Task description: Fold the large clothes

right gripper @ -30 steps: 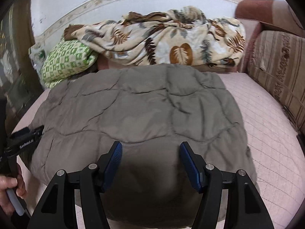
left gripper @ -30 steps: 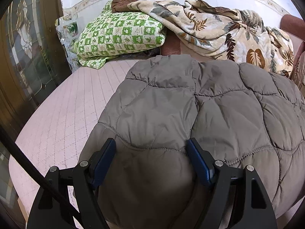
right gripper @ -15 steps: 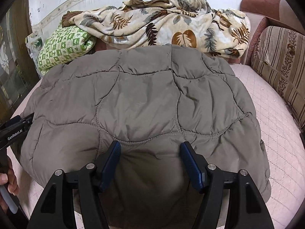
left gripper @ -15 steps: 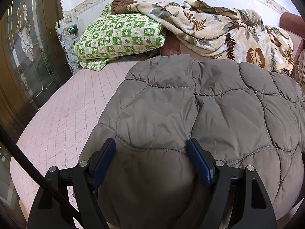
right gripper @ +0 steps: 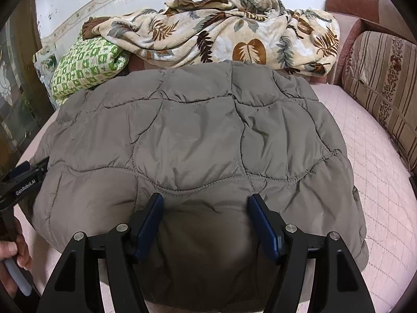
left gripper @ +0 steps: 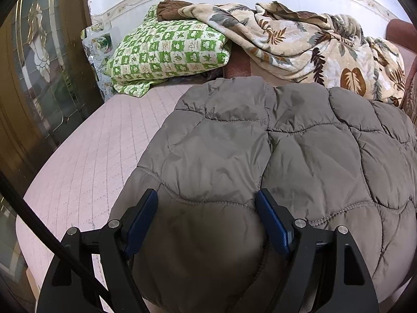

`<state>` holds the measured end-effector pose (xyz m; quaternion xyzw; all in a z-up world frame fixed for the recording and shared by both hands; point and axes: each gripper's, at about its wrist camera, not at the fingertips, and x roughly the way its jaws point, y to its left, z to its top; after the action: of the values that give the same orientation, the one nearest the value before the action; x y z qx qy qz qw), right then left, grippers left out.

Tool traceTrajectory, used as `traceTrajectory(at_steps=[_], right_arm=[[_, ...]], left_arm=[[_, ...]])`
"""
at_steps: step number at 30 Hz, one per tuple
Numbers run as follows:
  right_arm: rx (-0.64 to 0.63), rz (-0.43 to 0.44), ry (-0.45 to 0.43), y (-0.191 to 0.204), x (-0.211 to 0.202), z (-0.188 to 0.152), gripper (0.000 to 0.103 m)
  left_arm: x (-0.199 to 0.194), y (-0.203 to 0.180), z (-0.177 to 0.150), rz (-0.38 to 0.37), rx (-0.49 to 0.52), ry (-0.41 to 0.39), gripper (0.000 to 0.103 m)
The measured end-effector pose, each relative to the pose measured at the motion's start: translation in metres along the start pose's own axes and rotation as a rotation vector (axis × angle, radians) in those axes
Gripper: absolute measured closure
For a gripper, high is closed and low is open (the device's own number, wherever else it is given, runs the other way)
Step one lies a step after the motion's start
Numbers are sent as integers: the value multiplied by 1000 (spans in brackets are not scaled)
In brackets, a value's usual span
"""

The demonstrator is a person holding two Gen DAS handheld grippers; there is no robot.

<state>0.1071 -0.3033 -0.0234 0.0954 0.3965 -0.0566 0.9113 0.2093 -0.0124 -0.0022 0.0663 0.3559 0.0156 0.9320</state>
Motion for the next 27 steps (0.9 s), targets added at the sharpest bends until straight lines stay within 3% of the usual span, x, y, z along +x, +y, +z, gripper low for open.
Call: traceTrajectory(at_steps=[9, 14, 17, 22, 27], right_arm=[[-10, -6, -54, 7, -31, -4, 30], [-18, -3, -102, 10, -62, -18, 30], [-50, -8, -162, 18, -87, -31, 29], [-97, -24, -280, 38, -132, -65, 15], [-117, -42, -317, 49, -151, -89, 9]], left_arm=[[-29, -5, -12, -31, -11, -29, 26], [-73, -6, -29, -131, 3, -85, 25], [-111, -11, -46, -210, 19, -144, 14], [-162, -21, -77, -275, 59, -198, 7], [-185, -20, -92, -254, 87, -233, 4]])
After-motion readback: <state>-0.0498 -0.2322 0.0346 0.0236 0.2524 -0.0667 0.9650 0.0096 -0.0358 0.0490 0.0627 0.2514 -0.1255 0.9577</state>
